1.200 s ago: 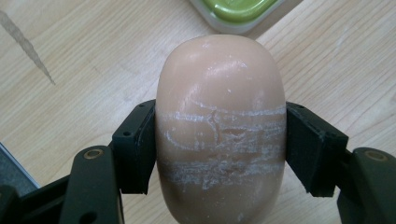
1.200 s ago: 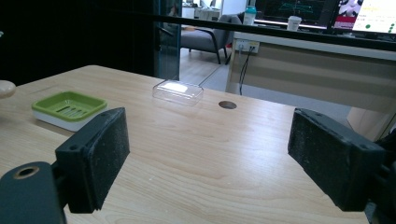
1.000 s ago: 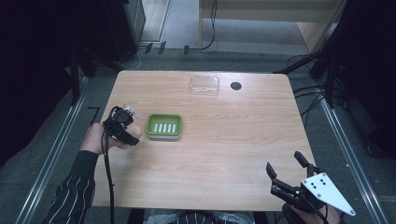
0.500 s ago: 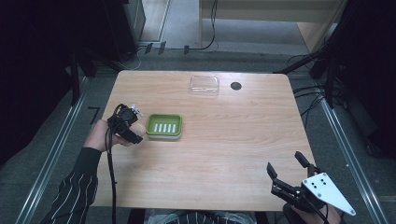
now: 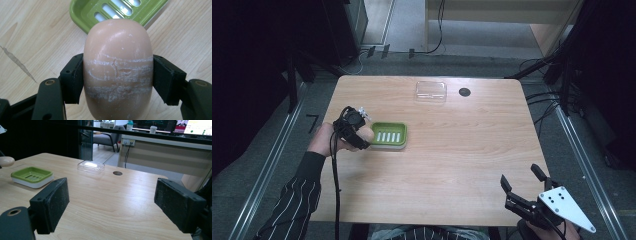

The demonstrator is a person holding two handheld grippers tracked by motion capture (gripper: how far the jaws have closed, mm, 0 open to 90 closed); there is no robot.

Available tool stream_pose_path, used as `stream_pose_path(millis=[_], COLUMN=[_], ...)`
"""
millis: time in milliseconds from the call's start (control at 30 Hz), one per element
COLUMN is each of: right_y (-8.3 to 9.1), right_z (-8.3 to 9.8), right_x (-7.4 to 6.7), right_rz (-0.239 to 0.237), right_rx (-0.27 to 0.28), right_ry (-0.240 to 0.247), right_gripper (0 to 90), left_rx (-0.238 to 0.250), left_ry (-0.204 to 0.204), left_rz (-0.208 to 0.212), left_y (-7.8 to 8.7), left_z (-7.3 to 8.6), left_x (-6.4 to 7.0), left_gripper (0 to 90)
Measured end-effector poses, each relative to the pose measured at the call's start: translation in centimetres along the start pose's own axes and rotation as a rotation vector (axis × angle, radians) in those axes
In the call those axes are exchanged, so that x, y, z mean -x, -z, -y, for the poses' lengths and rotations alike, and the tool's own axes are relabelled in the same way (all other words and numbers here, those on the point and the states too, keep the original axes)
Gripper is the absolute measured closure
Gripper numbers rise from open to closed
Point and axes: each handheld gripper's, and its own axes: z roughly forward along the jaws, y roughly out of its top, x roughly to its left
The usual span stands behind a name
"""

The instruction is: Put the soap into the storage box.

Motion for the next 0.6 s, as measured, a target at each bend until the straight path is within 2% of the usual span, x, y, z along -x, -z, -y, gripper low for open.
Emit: stream_pose_path(millis=[500, 600], right_y=[0.19, 0.26], right_z=[-0.09, -0.07], right_x=[-0.22, -0.19], right_rz=[0.001, 0.002], right_rx=[-0.002, -0.002], right_ry=[0.005, 0.002], right_gripper=[13.2, 13.2], left_rx=[0.021, 0.027], left_ry=[-0.029, -0.048], left_rz=[-0.001, -0.007], left_y=[0.12, 0.25], left_z=[-0.33, -0.58], left_x=[-0.04, -0.12], left_gripper=[33.6, 33.6])
